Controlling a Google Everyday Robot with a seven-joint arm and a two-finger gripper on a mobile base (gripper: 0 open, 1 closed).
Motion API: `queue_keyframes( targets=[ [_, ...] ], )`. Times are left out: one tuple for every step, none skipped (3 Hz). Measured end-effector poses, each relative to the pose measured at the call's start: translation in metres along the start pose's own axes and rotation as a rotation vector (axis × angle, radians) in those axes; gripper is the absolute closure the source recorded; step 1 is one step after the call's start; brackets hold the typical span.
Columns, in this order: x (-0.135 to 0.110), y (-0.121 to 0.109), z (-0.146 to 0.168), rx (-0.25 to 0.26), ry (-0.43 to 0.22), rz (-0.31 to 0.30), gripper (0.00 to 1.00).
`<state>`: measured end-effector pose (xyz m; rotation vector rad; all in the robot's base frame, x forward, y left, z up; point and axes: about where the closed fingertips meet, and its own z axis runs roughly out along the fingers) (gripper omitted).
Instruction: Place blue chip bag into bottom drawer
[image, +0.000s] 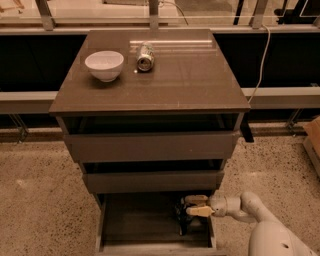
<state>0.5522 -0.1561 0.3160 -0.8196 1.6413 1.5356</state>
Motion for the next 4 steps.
queue_keyframes(
  targets=[
    [0.000,0.000,0.002,-0.002,0.000,0.001,0.00],
    [0.005,0.019,-0.028,0.048,0.036,-0.053,0.00],
    [0.017,0.048,-0.082,0.117,0.047,-0.096,0.00],
    [0.019,0.052,-0.091,0.131,0.040,-0.098,0.00]
  ],
)
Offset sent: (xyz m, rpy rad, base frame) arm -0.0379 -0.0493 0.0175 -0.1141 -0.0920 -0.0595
